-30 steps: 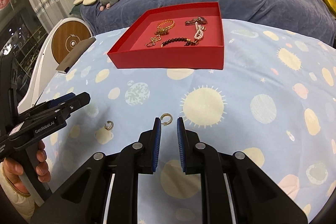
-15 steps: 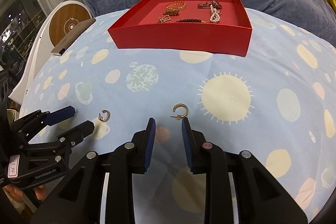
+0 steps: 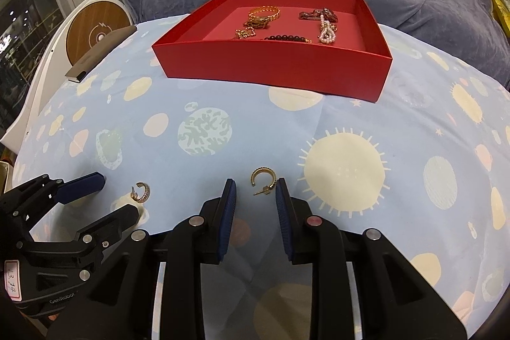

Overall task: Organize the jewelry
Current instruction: 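Grasp a gold hoop earring with the right tool, then grasp the other gold hoop earring with the left tool while the right tool holds its earring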

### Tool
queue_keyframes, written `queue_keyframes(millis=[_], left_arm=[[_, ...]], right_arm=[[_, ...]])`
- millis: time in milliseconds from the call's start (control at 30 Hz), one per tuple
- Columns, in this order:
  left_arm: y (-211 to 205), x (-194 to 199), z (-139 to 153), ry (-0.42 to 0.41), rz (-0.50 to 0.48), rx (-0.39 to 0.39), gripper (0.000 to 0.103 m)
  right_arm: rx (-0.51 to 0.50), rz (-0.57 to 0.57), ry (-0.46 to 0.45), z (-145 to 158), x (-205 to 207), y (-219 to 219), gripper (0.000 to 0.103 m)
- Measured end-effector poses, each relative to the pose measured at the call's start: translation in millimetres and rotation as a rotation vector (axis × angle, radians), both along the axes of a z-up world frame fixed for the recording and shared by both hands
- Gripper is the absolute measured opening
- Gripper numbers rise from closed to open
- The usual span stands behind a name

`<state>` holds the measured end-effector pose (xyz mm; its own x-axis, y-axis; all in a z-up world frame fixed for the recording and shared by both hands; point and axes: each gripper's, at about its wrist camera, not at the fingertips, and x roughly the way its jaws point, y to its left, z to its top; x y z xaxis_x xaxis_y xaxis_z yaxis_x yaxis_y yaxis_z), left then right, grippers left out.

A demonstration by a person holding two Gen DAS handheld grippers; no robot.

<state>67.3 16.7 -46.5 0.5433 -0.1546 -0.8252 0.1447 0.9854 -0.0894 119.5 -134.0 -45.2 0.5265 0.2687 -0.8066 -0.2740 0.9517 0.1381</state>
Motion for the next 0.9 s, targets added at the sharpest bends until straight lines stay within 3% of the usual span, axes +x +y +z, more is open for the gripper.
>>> queue_keyframes(millis=[267, 367, 600, 900], left_arm=[[0, 4, 0, -0.001, 0.008, -0.005, 0.06], [0, 4, -1, -0.004, 0.007, -0.005, 0.06], [-10, 9, 0, -0.01, -0.007, -0.012, 0.06], [-24, 10, -2, -0.048, -0.031, 0.034, 0.033]], right_arm=[[-0.027, 0.008, -0.023, -2, 5, 6, 0.025], [-0.042, 0.002, -0.029, -2, 5, 4, 0.018], [-0.003, -0.025, -0.01, 3, 5, -4, 0.016], [0.028, -0.031, -0.009, 11, 4, -9, 0.016]])
